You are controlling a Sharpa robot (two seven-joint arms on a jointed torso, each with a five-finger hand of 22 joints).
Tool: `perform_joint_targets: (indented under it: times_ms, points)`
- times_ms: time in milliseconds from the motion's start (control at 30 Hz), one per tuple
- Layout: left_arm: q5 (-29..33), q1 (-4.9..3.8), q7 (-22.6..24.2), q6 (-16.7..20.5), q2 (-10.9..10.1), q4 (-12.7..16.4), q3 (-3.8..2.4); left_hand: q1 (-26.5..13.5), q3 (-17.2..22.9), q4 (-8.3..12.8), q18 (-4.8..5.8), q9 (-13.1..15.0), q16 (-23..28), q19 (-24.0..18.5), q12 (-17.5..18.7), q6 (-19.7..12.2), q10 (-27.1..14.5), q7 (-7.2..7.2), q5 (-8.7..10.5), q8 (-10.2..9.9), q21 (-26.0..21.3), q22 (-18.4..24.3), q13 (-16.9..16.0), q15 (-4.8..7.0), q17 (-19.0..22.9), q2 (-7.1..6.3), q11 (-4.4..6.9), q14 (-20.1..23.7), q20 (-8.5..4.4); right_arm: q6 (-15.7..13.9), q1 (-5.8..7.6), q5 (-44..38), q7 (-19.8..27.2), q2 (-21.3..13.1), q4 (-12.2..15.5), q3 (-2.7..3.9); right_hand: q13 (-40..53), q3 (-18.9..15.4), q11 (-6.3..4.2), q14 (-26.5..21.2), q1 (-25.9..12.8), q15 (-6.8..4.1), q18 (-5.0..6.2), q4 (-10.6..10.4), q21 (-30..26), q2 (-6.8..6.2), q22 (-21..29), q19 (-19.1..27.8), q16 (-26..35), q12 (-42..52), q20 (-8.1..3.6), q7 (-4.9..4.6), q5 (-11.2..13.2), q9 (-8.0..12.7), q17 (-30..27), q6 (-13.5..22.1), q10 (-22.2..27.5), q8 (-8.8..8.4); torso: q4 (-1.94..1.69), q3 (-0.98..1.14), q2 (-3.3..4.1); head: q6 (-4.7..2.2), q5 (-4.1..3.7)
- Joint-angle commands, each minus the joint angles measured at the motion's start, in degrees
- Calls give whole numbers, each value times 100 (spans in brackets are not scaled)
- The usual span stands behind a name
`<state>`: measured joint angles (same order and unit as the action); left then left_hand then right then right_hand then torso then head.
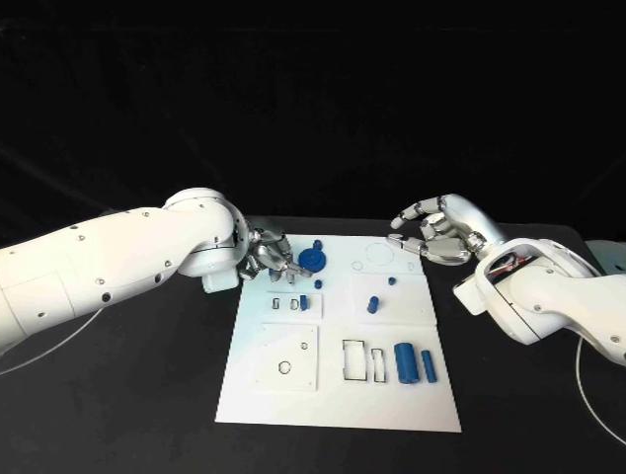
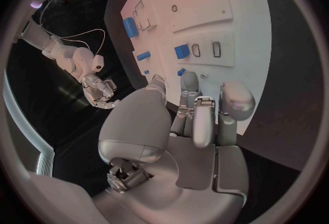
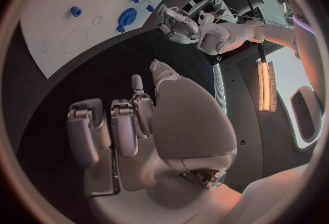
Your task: Assemble the parts on the task board
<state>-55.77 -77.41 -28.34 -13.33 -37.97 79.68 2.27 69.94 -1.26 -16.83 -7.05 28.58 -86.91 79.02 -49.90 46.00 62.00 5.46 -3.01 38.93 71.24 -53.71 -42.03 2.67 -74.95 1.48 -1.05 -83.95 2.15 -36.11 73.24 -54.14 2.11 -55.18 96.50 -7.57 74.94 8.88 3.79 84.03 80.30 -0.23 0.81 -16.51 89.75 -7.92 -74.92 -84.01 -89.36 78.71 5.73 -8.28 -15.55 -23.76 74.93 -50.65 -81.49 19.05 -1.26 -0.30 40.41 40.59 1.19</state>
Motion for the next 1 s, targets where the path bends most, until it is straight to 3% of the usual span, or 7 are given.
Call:
perform_joint_targets:
  times_ms: [33,133,233,400,633,767,1000]
  points:
    - [-190,-14,-161,-288,96,-83,25,88,27,12,253,37,5,400,49,-90,-110,24,2,30,581,-1079,56,5,-1091,64,-28,-465,7,116,1,-72,-96,2,-6,1,624,34,-31,542,-65,-39,-81,-2,25,-15,-1508,-599,33,-34,-31,6,-39,-11,1296,41,5,27,-2,-9,2,22,15]
    - [-191,-16,-176,-364,169,-150,63,82,56,8,339,78,-85,577,-219,-62,77,11,2,69,868,-1588,-212,10,-1210,118,-17,-506,5,120,2,-86,-113,5,-9,1,625,37,-31,542,-71,-38,-81,-3,25,-18,-1508,-599,34,-33,-31,5,-54,-13,1296,47,4,29,2,-12,3,23,29]
    - [-202,-17,-190,-430,253,-224,104,46,59,6,371,108,-130,637,-432,-28,229,-8,3,101,979,-1782,-426,23,-1268,132,-1,-526,-6,127,2,-101,-131,9,-14,1,623,49,-31,540,-76,-39,-81,-1,25,-23,-1508,-599,38,-35,-32,5,-96,-20,1288,58,4,37,7,-12,6,22,34]
    - [-205,-15,-203,-428,399,-350,171,-75,4,0,381,145,-147,655,-530,-8,280,-20,6,134,1022,-1847,-513,33,-1290,95,10,-534,-16,136,2,-123,-160,19,-26,0,625,58,-31,540,-81,-39,-81,-1,25,-27,-1508,-599,38,-33,-33,5,-127,-24,1287,64,1,43,8,-13,16,34,34]
    - [-191,-14,-219,-487,494,-410,199,-213,-66,1,401,214,-150,682,-723,27,399,-46,6,205,1091,-1972,-714,47,-1294,95,30,-535,-26,150,2,-139,-192,43,-52,-1,623,61,-31,539,-86,-39,-81,-2,25,-32,-1508,-599,41,-36,-33,5,-144,-27,1283,68,3,47,15,-8,18,75,35]
    - [-205,-13,-237,-611,519,-416,203,-272,-103,4,413,332,-148,693,-1171,60,688,-92,5,331,1137,-2051,-1183,82,-1289,133,72,-536,-54,155,2,-148,-207,51,-61,-2,623,61,-31,539,-86,-39,-81,-2,25,-32,-1508,-599,41,-36,-33,5,-144,-27,1283,68,3,47,8,-9,17,89,23]
    - [-241,-10,-260,-767,561,-442,210,-270,-118,10,415,478,-150,690,-1347,65,752,-132,2,476,1155,-2077,-1347,111,-1290,162,106,-538,-79,164,1,-158,-223,64,-74,-3,622,61,-31,539,-88,-39,-81,-3,25,-32,-1508,-599,41,-36,-33,5,-146,-27,1282,68,3,47,9,-12,12,115,28]
